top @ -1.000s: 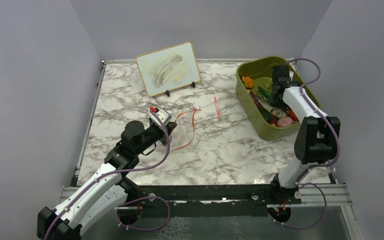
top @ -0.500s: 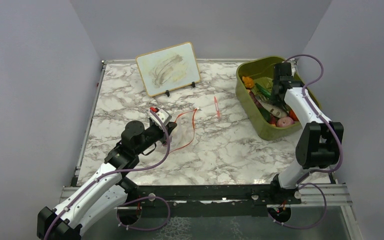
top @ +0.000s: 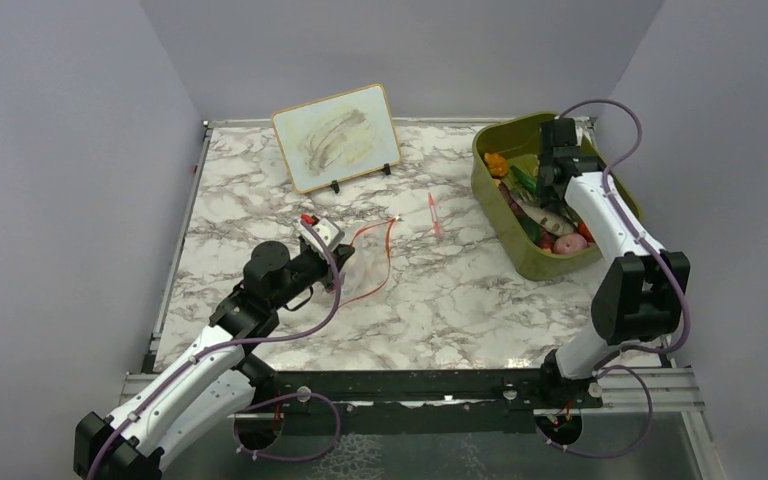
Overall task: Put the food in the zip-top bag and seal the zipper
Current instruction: Pick up the fake vegetable from the bin, then place the fake vegetable in the zipper food storage bag.
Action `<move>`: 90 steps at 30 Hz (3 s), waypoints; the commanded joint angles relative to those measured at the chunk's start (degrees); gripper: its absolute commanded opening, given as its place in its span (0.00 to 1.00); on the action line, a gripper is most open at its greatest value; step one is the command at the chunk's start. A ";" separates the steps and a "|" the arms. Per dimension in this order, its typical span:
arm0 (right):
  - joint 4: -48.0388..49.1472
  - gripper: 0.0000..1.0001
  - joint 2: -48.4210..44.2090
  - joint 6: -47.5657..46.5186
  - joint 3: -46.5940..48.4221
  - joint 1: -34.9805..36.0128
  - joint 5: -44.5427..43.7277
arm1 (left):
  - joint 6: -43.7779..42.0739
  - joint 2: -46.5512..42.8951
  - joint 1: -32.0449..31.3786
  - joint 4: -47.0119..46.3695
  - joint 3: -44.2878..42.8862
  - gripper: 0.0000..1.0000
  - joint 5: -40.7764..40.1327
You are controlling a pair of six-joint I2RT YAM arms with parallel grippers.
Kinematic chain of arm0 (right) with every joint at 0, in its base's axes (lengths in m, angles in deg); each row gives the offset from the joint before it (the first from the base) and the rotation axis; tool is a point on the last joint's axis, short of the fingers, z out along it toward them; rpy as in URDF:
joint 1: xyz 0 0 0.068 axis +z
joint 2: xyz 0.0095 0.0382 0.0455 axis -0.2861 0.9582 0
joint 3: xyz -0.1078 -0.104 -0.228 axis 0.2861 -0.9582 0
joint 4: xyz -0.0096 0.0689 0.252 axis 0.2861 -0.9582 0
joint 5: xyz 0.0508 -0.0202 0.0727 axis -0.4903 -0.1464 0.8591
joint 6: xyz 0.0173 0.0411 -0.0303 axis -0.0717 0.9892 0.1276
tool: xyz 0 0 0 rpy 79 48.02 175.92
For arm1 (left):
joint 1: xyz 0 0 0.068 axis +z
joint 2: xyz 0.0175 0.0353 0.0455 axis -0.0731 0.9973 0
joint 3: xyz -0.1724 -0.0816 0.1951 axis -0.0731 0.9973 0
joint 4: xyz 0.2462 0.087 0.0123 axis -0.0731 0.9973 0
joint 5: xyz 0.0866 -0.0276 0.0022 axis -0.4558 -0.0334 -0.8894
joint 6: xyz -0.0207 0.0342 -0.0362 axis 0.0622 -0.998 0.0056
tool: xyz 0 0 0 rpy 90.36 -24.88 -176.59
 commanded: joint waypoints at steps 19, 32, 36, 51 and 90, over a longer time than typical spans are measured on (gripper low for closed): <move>0.48 0.01 -14.37 0.08 2.09 1.77 13.24 | 2.06 1.40 -0.48 -2.68 -0.49 0.00 -0.16; 4.58 0.01 -22.91 -0.94 1.77 2.42 34.44 | 9.07 8.54 -0.51 -0.41 -8.66 0.00 -6.35; 7.42 0.01 -26.25 -0.02 0.83 2.56 43.69 | 10.22 12.82 -0.53 1.68 -13.57 0.00 -9.21; 20.20 0.01 -30.32 9.49 -7.81 9.54 64.31 | 13.64 19.19 -0.50 4.26 -20.88 0.00 -14.26; 16.06 0.01 -7.70 9.90 0.04 43.17 25.39 | 22.04 15.00 -0.50 1.85 -14.97 0.00 -9.86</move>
